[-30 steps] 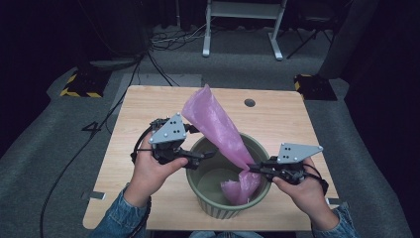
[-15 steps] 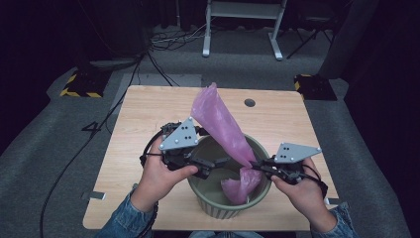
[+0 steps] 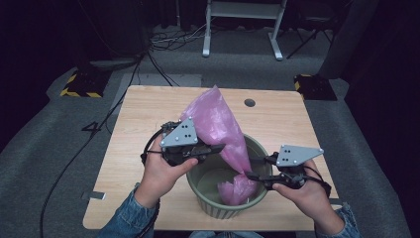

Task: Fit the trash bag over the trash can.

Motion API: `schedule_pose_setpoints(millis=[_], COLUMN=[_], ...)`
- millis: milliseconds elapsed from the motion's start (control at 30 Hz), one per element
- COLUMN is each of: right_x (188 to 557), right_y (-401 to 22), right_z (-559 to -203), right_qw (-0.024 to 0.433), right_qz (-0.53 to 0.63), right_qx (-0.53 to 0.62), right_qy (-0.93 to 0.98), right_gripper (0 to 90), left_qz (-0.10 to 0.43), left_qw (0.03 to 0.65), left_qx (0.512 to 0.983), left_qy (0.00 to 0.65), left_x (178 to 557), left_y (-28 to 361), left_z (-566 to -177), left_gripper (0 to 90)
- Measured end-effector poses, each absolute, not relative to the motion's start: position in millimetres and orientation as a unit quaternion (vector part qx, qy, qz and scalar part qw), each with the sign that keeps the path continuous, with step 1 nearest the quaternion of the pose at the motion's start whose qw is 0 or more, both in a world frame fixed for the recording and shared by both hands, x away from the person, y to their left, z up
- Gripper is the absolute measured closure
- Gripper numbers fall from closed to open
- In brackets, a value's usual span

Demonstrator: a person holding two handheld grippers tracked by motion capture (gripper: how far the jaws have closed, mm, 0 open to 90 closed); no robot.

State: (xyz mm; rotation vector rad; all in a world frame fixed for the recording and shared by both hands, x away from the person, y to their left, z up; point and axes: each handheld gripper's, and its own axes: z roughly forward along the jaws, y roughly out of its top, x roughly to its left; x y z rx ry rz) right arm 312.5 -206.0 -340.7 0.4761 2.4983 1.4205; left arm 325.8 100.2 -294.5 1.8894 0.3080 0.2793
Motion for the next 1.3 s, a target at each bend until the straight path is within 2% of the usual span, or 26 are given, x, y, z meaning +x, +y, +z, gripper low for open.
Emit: schedule_pose_setpoints(millis=[67,200,333,600,667,733,767,800,967,1133,1300], right_x=[313.8,320.3,328.2,338.6,341.9,342.0,341.5,340.6,336.7,322.1,309.4], right_y=[-208.1,-211.7,-209.5,-188.9,-182.0,-179.9,-179.8,-180.0,-185.1,-186.6,-188.5], right_z=[-335.1,-320.3,-307.4,-292.5,-290.2,-291.4,-292.8,-294.2,-300.4,-309.8,-312.9], right_qw=[0.113,0.105,0.106,0.097,0.084,0.063,0.058,0.054,0.073,0.109,0.119], right_qz=[0.485,0.484,0.493,0.502,0.504,0.499,0.503,0.503,0.505,0.495,0.496], right_qx=[0.158,0.155,0.153,0.131,0.118,0.1,0.093,0.089,0.096,0.088,0.078], right_qy=[0.853,0.855,0.85,0.849,0.852,0.859,0.858,0.858,0.855,0.858,0.857], right_gripper=[44.9,41.7,41.0,40.8,50.7,74.6,83.2,87.7,89.9,89.8,89.9], left_qz=[0.126,0.135,0.137,0.12,0.113,0.115,0.122,0.126,0.129,0.134,0.14], left_qw=[0.564,0.544,0.516,0.503,0.507,0.518,0.522,0.523,0.531,0.522,0.519], left_qx=[0.807,0.82,0.84,0.854,0.853,0.845,0.841,0.84,0.832,0.837,0.838], left_qy=[0.122,0.115,0.096,0.06,0.055,0.061,0.066,0.074,0.099,0.095,0.091], left_x=[325.3,324.6,323.8,320.0,319.8,320.2,320.6,321.0,322.6,320.4,319.4], left_y=[101.3,99.9,93.6,80.5,79.9,81.1,82.6,84.7,93.9,92.0,91.0], left_z=[-293.2,-293.3,-296.5,-299.8,-299.8,-300.4,-300.6,-300.9,-302.6,-304.3,-305.1], left_gripper=[86.7,88.7,89.1,89.0,88.5,82.1,77.3,75.0,76.9,89.2,90.0])
